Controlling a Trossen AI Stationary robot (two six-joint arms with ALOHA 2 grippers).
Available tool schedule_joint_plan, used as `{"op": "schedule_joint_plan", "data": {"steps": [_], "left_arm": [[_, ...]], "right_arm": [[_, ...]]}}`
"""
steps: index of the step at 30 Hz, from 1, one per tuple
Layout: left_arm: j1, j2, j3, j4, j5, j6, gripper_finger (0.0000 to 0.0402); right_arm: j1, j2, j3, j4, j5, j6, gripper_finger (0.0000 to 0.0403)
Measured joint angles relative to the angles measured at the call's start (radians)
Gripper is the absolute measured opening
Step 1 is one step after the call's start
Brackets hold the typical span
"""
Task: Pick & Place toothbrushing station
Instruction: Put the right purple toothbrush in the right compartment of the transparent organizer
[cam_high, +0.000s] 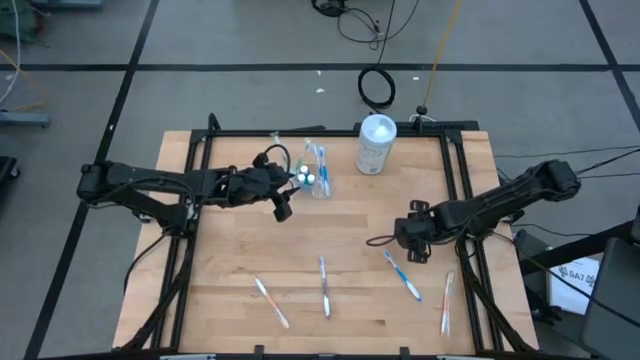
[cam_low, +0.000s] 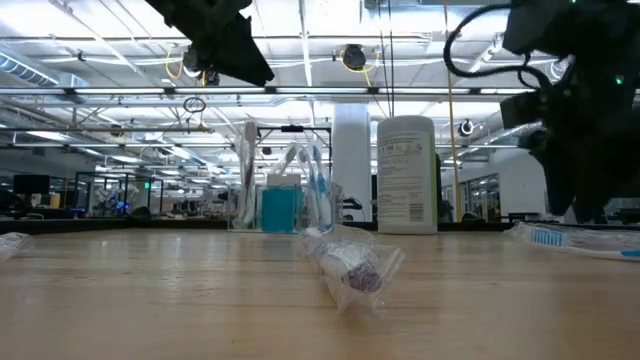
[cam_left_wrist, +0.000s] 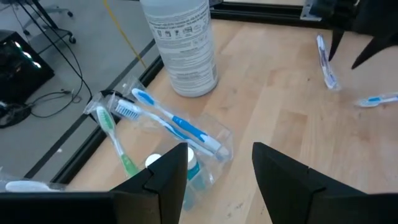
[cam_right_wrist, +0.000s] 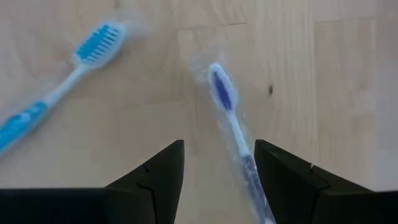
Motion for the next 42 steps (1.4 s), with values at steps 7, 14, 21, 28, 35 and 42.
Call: {"op": "schedule_joint_plan", "data": {"steps": [7,14,21,28,35,42], "left_arm": [[0.003,0.000,0.000,0.017,-0.007,0.002,0.0184],[0.018,0.000,0.000,0.076,-0.009,0.034,0.0184],[0.036,0.000,0.000,0.176,-0.039,0.079,0.0184],[0.038,-0.018,0.000,0.309,-0.132,0.133,0.0184],[0.038,-0.016,0.000,0.376,-0.130,0.231,0.0184],[0.035,-0.016,0.000,0.407,-0.127,0.269,0.0184]], "right_arm": [[-0.044,-0.001,-0.141,0.222,0.007,-0.044,0.0187],[-0.068,-0.005,-0.218,0.363,0.007,-0.085,0.0168],[-0.066,-0.003,-0.229,0.422,-0.001,-0.022,0.0073],[-0.066,0.007,-0.235,0.619,0.043,0.018,0.0012],[-0.068,0.003,-0.234,1.096,0.392,-0.100,0.0010],[-0.070,0.001,-0.232,1.877,0.519,-0.416,0.0009]]}}
